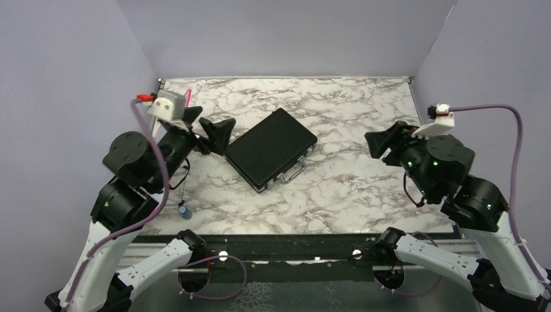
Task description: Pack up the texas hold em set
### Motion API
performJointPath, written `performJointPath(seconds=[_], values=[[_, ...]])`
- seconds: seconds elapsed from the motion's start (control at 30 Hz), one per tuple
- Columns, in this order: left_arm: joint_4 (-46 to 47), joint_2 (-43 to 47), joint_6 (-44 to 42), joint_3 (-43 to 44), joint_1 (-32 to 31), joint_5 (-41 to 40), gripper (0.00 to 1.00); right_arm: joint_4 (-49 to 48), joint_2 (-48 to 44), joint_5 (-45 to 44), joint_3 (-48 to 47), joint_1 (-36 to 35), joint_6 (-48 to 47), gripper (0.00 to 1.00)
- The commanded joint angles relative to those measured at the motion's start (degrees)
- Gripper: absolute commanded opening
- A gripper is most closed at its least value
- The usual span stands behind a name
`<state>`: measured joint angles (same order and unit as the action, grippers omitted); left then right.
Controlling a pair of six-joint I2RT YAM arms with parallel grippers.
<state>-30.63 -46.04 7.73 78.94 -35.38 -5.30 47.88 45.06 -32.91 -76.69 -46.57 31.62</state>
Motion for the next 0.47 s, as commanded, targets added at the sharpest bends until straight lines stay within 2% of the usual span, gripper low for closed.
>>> performJointPath(seconds=[0.0, 0.2, 0.43], values=[[-0.9, 4.8, -1.9, 2.0, 0.0, -7.8, 0.96, 5.9, -0.7, -4.3, -5.4, -0.5, -4.2, 0.62], [-2.6, 9.2, 0.6, 2.9, -0.1, -11.6, 0.99, 8.5, -1.9, -3.3, -8.5, -0.5, -5.8, 0.65], [-5.8, 10.5, 2.2, 3.9, 0.0, -12.2, 0.99, 9.3, -2.9, -1.4, -8.6, -0.5, -5.8, 0.66]])
